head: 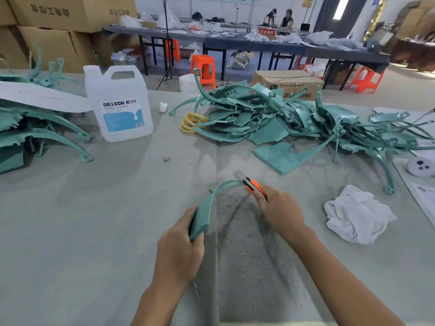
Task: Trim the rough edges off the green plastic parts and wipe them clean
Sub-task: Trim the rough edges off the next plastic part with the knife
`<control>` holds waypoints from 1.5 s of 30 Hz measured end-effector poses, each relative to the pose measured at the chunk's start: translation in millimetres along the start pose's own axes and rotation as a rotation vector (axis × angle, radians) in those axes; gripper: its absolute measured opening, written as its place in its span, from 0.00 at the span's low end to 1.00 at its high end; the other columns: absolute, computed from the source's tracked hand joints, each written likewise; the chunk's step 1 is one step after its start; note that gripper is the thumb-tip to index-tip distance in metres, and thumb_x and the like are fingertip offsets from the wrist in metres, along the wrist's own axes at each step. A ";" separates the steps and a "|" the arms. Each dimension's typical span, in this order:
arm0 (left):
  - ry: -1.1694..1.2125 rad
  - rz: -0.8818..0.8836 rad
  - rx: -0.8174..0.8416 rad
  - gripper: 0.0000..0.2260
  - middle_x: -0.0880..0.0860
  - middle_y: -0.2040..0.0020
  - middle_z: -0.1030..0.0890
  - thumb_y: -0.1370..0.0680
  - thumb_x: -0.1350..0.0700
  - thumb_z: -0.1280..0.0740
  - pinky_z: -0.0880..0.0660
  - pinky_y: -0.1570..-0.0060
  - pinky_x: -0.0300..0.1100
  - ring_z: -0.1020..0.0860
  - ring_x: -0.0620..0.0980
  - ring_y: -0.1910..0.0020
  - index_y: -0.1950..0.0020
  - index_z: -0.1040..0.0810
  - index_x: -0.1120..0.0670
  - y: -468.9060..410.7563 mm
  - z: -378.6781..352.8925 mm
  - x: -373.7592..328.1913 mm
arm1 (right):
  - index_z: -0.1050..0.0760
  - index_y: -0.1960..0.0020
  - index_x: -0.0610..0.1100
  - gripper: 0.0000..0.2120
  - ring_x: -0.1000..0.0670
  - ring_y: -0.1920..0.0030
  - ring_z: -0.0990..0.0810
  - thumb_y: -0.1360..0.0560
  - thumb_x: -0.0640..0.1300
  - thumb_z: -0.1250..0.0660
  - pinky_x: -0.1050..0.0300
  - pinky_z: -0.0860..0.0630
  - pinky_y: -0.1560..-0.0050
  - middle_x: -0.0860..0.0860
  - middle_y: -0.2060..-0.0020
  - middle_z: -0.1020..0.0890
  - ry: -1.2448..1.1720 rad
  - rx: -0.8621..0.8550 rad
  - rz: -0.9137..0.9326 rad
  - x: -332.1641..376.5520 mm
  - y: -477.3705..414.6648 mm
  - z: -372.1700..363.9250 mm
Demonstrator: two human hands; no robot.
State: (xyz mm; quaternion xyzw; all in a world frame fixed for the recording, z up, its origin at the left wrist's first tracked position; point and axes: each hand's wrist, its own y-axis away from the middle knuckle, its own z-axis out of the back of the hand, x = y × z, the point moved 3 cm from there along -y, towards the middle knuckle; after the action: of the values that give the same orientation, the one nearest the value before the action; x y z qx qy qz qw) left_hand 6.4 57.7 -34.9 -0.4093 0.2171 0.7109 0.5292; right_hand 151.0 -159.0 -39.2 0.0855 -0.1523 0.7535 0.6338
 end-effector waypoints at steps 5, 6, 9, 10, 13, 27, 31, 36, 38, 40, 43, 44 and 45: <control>-0.055 -0.026 -0.024 0.26 0.43 0.52 0.15 0.25 0.61 0.33 0.27 0.59 0.35 0.19 0.47 0.59 0.28 0.26 0.45 -0.2 -2.9 3.2 | 0.25 0.47 0.49 0.18 0.40 0.55 0.20 0.16 0.59 0.47 0.50 0.29 0.59 0.46 0.55 0.17 0.129 0.046 -0.090 -25.6 -8.0 1.4; -0.041 -0.016 -0.031 0.26 0.44 0.50 0.15 0.25 0.61 0.33 0.25 0.56 0.37 0.19 0.48 0.57 0.27 0.26 0.46 -0.3 -2.1 4.0 | 0.25 0.47 0.48 0.18 0.40 0.55 0.20 0.16 0.59 0.47 0.50 0.29 0.59 0.46 0.55 0.17 0.150 0.054 -0.104 -29.6 -8.6 2.5; -0.022 -0.009 -0.040 0.26 0.44 0.46 0.15 0.24 0.62 0.33 0.26 0.55 0.34 0.18 0.46 0.55 0.27 0.26 0.48 -1.6 0.1 5.3 | 0.24 0.45 0.48 0.18 0.40 0.54 0.20 0.15 0.58 0.47 0.51 0.31 0.59 0.45 0.53 0.17 0.176 0.086 -0.134 -38.3 -7.4 10.9; -0.033 -0.020 -0.035 0.26 0.43 0.47 0.15 0.25 0.62 0.32 0.28 0.57 0.29 0.19 0.44 0.57 0.27 0.26 0.48 -1.3 -0.3 5.1 | 0.24 0.45 0.48 0.18 0.41 0.55 0.21 0.15 0.57 0.47 0.51 0.31 0.60 0.46 0.54 0.17 0.172 0.096 -0.128 -37.9 -6.5 16.0; -0.045 -0.049 -0.026 0.27 0.44 0.49 0.15 0.25 0.63 0.32 0.29 0.60 0.25 0.20 0.44 0.62 0.26 0.27 0.48 0.2 -1.8 4.7 | 0.23 0.42 0.50 0.18 0.46 0.62 0.22 0.15 0.57 0.48 0.53 0.29 0.64 0.50 0.62 0.18 0.065 0.040 -0.020 -24.3 1.7 36.1; -0.095 -0.088 -0.050 0.21 0.49 0.55 0.16 0.25 0.61 0.31 0.31 0.62 0.35 0.20 0.54 0.57 0.34 0.22 0.47 -0.4 -5.5 6.6 | 0.26 0.39 0.72 0.11 0.60 0.63 0.22 0.19 0.65 0.42 0.61 0.28 0.65 0.61 0.63 0.19 0.005 0.505 0.574 67.3 41.9 112.8; -0.089 -0.090 -0.071 0.25 0.48 0.41 0.16 0.24 0.60 0.31 0.26 0.48 0.40 0.19 0.52 0.46 0.27 0.26 0.48 0.2 -7.7 6.3 | 0.30 0.36 0.73 0.13 0.64 0.65 0.23 0.20 0.66 0.43 0.61 0.30 0.66 0.60 0.69 0.21 0.117 0.388 0.536 58.6 13.1 107.9; -0.038 -0.052 -0.043 0.26 0.48 0.41 0.16 0.23 0.60 0.34 0.22 0.45 0.47 0.18 0.53 0.47 0.25 0.28 0.48 0.3 -5.7 7.7 | 0.22 0.47 0.59 0.13 0.53 0.67 0.23 0.17 0.61 0.44 0.56 0.30 0.67 0.55 0.68 0.22 0.242 0.338 0.337 11.7 -39.1 74.9; -0.028 -0.054 -0.047 0.26 0.48 0.41 0.16 0.23 0.60 0.34 0.22 0.47 0.46 0.18 0.53 0.49 0.25 0.28 0.48 0.3 -5.3 7.1 | 0.20 0.43 0.50 0.19 0.51 0.66 0.22 0.15 0.59 0.45 0.54 0.26 0.65 0.52 0.66 0.21 0.253 0.327 0.252 -14.1 -46.0 56.3; -0.016 -0.060 -0.043 0.26 0.46 0.40 0.17 0.23 0.60 0.34 0.22 0.45 0.46 0.18 0.51 0.48 0.25 0.28 0.49 -0.2 -6.0 6.9 | 0.20 0.42 0.48 0.19 0.49 0.62 0.21 0.15 0.57 0.45 0.53 0.24 0.60 0.50 0.62 0.19 0.280 0.293 0.183 -38.5 -47.6 43.4; 0.008 -0.047 -0.060 0.25 0.44 0.42 0.16 0.23 0.60 0.33 0.24 0.49 0.38 0.18 0.48 0.51 0.26 0.27 0.48 -2.2 -4.4 9.0 | 0.20 0.42 0.50 0.17 0.50 0.62 0.22 0.15 0.56 0.45 0.54 0.26 0.60 0.51 0.62 0.20 0.283 0.266 0.124 -53.7 -44.8 36.8; 0.008 -0.048 -0.063 0.25 0.43 0.44 0.16 0.23 0.60 0.33 0.25 0.52 0.35 0.18 0.46 0.52 0.26 0.26 0.48 -2.5 -4.1 9.7 | 0.20 0.40 0.51 0.17 0.49 0.61 0.21 0.15 0.56 0.45 0.53 0.25 0.59 0.51 0.61 0.19 0.270 0.241 0.113 -52.3 -42.7 37.4; 0.007 -0.047 -0.063 0.25 0.43 0.45 0.16 0.24 0.60 0.33 0.26 0.54 0.34 0.18 0.45 0.54 0.27 0.26 0.47 -2.6 -4.1 10.4 | 0.21 0.38 0.52 0.17 0.48 0.59 0.20 0.15 0.56 0.45 0.52 0.24 0.57 0.50 0.59 0.18 0.238 0.190 0.105 -48.0 -38.7 39.2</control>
State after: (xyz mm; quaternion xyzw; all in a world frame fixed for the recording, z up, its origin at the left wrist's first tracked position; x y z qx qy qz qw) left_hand 9.2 61.5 -45.3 -0.4332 0.1867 0.7032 0.5320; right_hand 195.2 -211.0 -13.2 0.0471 -0.0086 0.8013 0.5963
